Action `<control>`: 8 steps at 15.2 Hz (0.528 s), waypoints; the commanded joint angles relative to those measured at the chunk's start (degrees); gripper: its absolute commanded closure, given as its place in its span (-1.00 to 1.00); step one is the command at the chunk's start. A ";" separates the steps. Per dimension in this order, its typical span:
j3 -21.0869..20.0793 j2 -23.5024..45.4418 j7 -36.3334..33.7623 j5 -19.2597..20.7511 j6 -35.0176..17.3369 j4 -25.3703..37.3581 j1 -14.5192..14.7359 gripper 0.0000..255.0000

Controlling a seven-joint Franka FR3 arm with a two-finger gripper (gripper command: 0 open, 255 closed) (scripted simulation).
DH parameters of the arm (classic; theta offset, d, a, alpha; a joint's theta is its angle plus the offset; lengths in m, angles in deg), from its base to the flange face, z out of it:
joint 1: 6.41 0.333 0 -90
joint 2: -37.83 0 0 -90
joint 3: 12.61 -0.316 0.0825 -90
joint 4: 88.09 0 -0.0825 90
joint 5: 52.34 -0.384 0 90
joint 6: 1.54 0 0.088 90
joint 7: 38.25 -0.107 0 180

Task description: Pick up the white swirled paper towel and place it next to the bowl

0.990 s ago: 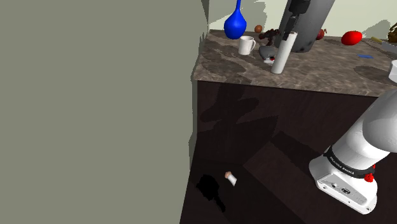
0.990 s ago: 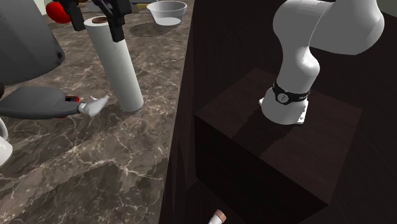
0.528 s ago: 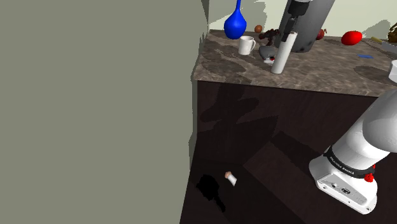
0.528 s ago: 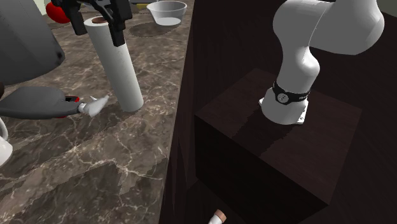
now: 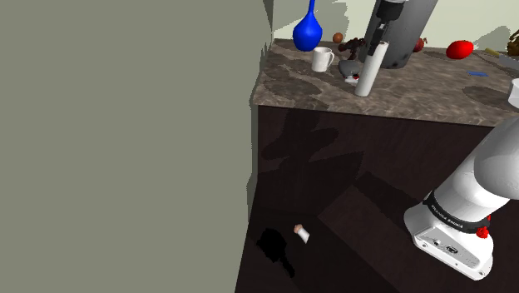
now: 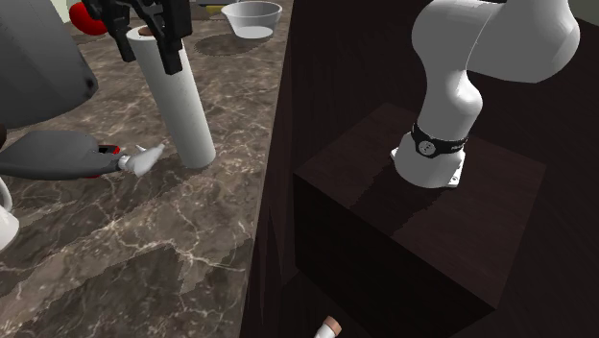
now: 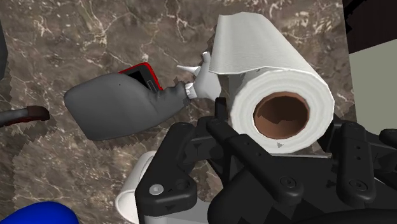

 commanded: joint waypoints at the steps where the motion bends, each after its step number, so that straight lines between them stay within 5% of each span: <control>1: 0.05 0.07 0.00 0.06 -0.04 -0.04 -0.03 1.00; 8: -0.12 -0.24 -0.06 0.13 3.85 3.56 0.03 1.00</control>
